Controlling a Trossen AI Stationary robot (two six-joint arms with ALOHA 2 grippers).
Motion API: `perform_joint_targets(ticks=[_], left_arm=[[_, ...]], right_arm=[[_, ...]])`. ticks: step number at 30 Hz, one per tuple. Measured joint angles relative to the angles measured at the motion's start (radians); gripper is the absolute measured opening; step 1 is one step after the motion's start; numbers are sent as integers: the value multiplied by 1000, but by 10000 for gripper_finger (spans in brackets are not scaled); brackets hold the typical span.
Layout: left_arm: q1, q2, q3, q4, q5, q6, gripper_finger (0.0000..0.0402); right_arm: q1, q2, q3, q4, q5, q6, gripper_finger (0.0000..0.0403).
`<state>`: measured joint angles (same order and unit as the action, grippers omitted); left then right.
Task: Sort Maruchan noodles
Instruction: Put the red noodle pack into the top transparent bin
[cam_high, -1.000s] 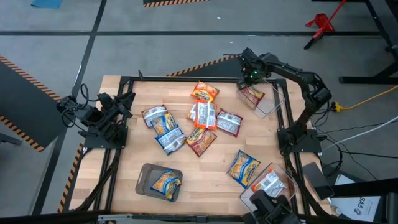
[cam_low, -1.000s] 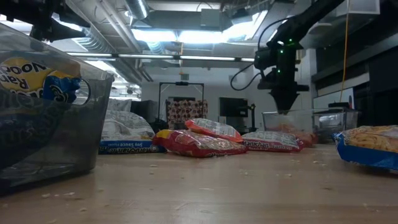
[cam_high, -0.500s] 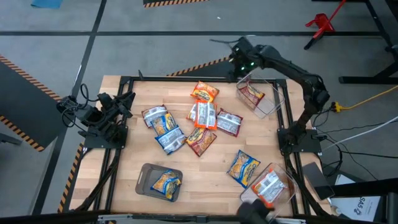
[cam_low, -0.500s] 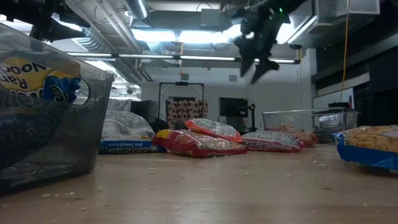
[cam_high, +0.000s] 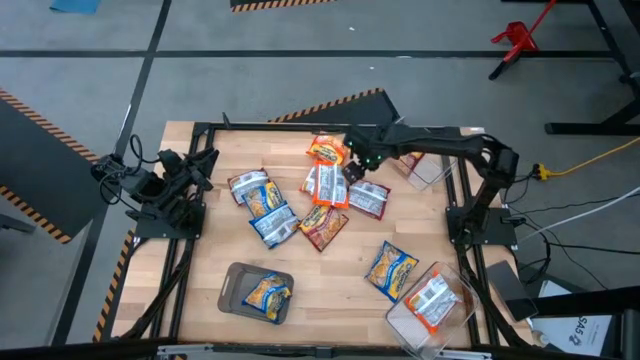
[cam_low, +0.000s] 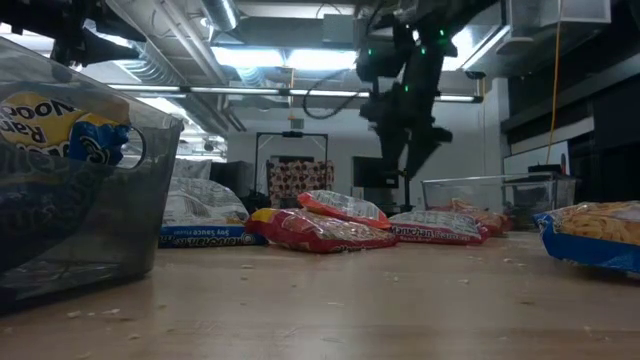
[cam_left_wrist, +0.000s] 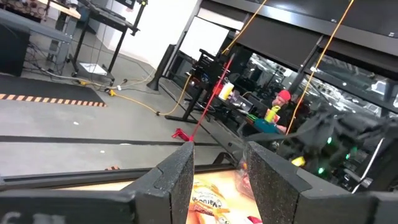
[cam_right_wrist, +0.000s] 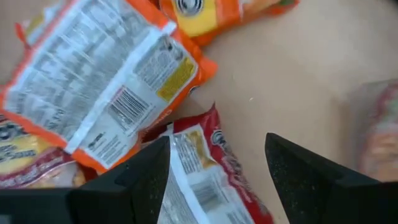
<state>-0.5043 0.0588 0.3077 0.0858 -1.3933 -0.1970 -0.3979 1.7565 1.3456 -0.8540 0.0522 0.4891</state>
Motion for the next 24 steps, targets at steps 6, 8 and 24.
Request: perform_joint_targets(ticks=[6,8,24], left_arm=[[0,0,0,0,0,10,140],[0,0,0,0,0,15,140],[0,0,0,-1,0,25,140]], right_arm=[[-2,0,-129,165,-3,80,248],[-2,0,-155,204,-3,83,248],[-1,96,-223,323,-41,70,248]])
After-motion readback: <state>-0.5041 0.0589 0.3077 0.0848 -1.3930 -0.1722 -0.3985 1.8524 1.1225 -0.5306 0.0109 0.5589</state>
